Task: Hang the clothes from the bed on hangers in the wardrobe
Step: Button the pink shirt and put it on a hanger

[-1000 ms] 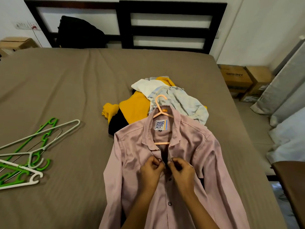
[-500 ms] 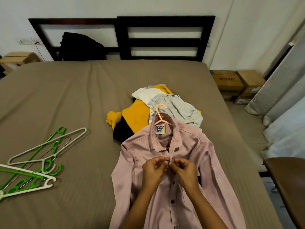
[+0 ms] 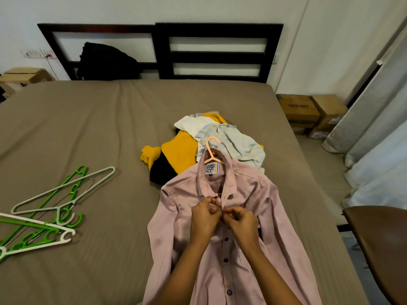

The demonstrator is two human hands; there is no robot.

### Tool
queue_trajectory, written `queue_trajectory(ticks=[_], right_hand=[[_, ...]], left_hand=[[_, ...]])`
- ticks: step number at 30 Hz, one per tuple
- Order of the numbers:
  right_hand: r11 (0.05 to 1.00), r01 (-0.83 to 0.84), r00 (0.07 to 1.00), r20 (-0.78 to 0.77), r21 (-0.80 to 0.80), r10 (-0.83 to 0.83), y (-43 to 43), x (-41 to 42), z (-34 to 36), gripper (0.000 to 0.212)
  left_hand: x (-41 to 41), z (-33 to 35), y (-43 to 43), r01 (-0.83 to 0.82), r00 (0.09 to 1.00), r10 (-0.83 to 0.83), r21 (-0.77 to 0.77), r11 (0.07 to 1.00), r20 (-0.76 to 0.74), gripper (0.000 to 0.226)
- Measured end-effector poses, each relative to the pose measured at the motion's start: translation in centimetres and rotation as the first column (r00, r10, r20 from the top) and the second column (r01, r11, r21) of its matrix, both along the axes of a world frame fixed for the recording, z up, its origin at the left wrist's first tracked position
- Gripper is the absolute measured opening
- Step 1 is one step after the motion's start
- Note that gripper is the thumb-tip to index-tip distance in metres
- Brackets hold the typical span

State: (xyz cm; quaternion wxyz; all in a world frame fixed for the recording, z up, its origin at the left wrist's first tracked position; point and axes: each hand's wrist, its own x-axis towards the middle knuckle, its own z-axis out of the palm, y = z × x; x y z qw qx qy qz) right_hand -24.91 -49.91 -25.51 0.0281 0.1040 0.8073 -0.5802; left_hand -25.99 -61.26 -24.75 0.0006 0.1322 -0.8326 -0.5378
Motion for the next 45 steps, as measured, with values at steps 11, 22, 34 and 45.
queue_trajectory(ticks=[11, 22, 34, 45], right_hand=[[0.995, 0.085, 0.996, 0.012, 0.044, -0.085, -1.3, 0.2, 0.4, 0.019], [0.968, 0.199, 0.972, -0.159, 0.155, -0.174, -3.2, 1.0, -0.5, 0.002], [0.950, 0.255, 0.964, 0.121, -0.177, -0.237, -3.1, -0.1, -0.9, 0.017], [0.841, -0.021, 0.956, -0.234, 0.541, 0.174, -2.0, -10.8, 2.7, 0.010]], left_hand=[[0.7, -1.6, 0.6, -0.300, 0.946, 0.222, 0.383, 0.873, 0.235, 0.033], [0.3, -2.2, 0.4, -0.447, 0.881, 0.292, 0.457, 0.769, 0.372, 0.034], [-0.9, -2.1, -0.3, -0.439, 0.865, 0.194, 0.509, 0.740, 0.463, 0.029], [-4.6, -4.1, -4.9, -0.077, 0.993, 0.079, -0.031, 0.997, 0.091, 0.022]])
